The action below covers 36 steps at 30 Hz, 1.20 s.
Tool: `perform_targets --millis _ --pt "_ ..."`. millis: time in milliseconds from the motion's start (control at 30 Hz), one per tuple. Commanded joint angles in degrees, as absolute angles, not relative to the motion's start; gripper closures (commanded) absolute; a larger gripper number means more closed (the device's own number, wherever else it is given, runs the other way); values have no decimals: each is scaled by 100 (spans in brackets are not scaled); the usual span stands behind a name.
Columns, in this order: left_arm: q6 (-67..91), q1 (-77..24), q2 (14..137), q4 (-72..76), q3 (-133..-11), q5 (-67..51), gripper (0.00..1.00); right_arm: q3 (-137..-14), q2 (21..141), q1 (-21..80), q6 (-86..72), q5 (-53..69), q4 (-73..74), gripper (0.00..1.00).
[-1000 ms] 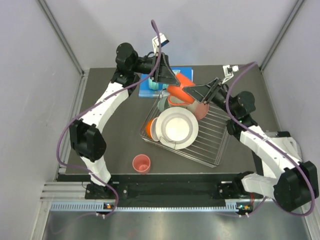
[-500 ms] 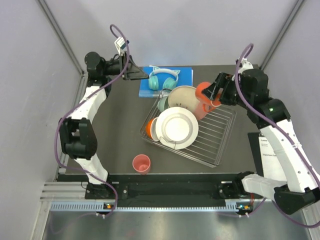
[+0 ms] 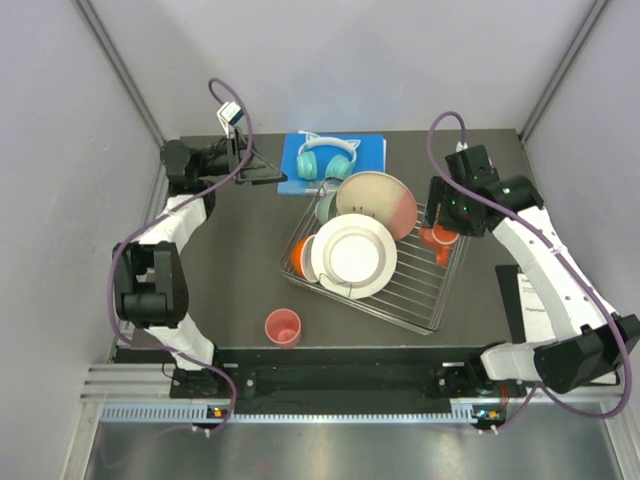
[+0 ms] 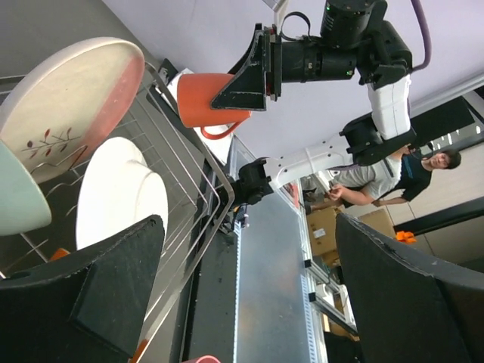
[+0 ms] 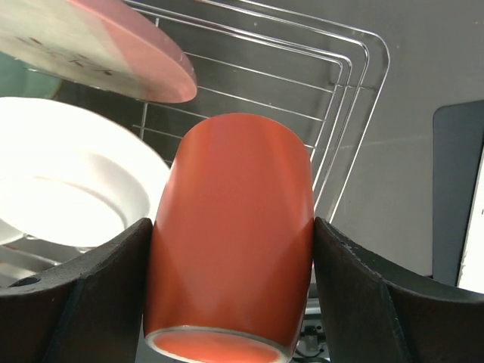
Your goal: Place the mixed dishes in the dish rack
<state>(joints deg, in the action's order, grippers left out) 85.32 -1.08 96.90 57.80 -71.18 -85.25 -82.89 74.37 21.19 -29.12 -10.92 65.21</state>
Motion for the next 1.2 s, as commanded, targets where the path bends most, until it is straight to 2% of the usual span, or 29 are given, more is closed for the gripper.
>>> perform_targets --millis 0,33,67,167,300,867,1100,1167 --pt "10156 113 9640 8292 -6803 -9297 1 -8271 7654 2101 -2962 -1336 6258 100" --pt "11343 132 9772 9028 -6811 -9429 1 -8183 7699 2092 -2953 -1336 6197 100" --pt "11669 167 9974 9714 -6812 -9613 1 -8122 7804 2092 -2953 -1310 6153 100" --pt "11847 605 10238 9721 -6487 -9607 1 -7946 7997 2101 -2962 -1292 5959 100" --pt "12154 1098 10713 9721 -6652 -9624 1 -7875 8296 2083 -2979 -1248 5836 100" --pt "11875 1151 11575 9738 -7031 -9668 1 -7251 8973 1424 -2979 -343 4843 100" --pt "11444 976 11391 9729 -6285 -9659 1 -7312 9325 1275 -2936 -202 4834 100" --pt "11356 984 11312 9729 -6214 -9650 1 -7330 9412 1266 -2892 -193 4913 97"
